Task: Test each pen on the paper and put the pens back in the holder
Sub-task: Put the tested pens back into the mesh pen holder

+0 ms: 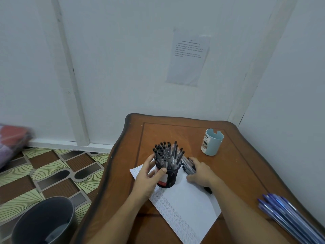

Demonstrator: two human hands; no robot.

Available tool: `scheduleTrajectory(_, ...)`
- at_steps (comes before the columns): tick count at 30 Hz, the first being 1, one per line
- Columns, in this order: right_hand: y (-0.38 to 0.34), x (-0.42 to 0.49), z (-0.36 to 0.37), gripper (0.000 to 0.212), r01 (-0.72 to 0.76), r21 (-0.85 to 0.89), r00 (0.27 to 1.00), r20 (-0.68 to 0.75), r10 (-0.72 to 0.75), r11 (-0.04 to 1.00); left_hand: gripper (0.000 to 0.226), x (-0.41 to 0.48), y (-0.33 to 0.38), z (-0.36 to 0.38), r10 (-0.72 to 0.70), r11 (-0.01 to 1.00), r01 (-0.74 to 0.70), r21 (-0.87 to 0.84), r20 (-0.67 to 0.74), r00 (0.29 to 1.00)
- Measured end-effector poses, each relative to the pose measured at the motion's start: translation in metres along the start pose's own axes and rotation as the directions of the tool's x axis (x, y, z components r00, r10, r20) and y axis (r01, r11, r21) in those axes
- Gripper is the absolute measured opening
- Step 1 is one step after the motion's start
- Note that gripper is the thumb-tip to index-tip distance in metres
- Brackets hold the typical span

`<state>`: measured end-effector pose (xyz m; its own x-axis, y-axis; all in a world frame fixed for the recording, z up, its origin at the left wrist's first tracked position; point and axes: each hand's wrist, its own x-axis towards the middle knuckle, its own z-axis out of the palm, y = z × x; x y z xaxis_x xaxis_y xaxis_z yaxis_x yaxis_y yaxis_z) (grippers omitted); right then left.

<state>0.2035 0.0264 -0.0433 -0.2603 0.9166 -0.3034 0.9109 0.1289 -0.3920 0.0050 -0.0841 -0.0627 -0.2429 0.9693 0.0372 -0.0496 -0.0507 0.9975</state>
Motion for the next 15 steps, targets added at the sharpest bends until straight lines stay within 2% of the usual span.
scheduleTrajectory(4, 0.000, 0.001, -0.001, 0.071, 0.033, -0.045, 0.999, -0.017, -0.034, 0.998, 0.055, -0.002, 0.002, 0.001, -0.009, 1.000, 0.009, 0.014, 0.002, 1.000)
scheduleTrajectory(8, 0.002, 0.000, -0.002, 0.043, 0.025, -0.082, 0.999, -0.038, -0.028, 0.996, 0.056, -0.002, 0.004, 0.001, -0.016, 1.000, 0.016, 0.025, -0.004, 1.000)
scheduleTrajectory(10, 0.003, -0.001, -0.004, 0.033, 0.001, -0.058, 0.999, -0.044, -0.004, 0.998, 0.059, -0.002, 0.003, 0.001, -0.020, 1.000, 0.020, 0.013, -0.001, 1.000)
scheduleTrajectory(13, 0.006, -0.001, -0.008, 0.030, -0.024, 0.012, 0.999, -0.025, 0.025, 1.000, 0.059, -0.003, 0.004, 0.001, -0.012, 1.000, 0.012, 0.002, 0.007, 1.000)
scheduleTrajectory(15, 0.009, -0.002, -0.013, 0.025, -0.039, 0.106, 0.999, -0.017, 0.041, 0.994, 0.058, -0.003, 0.004, 0.001, -0.009, 1.000, 0.009, 0.009, 0.010, 1.000)
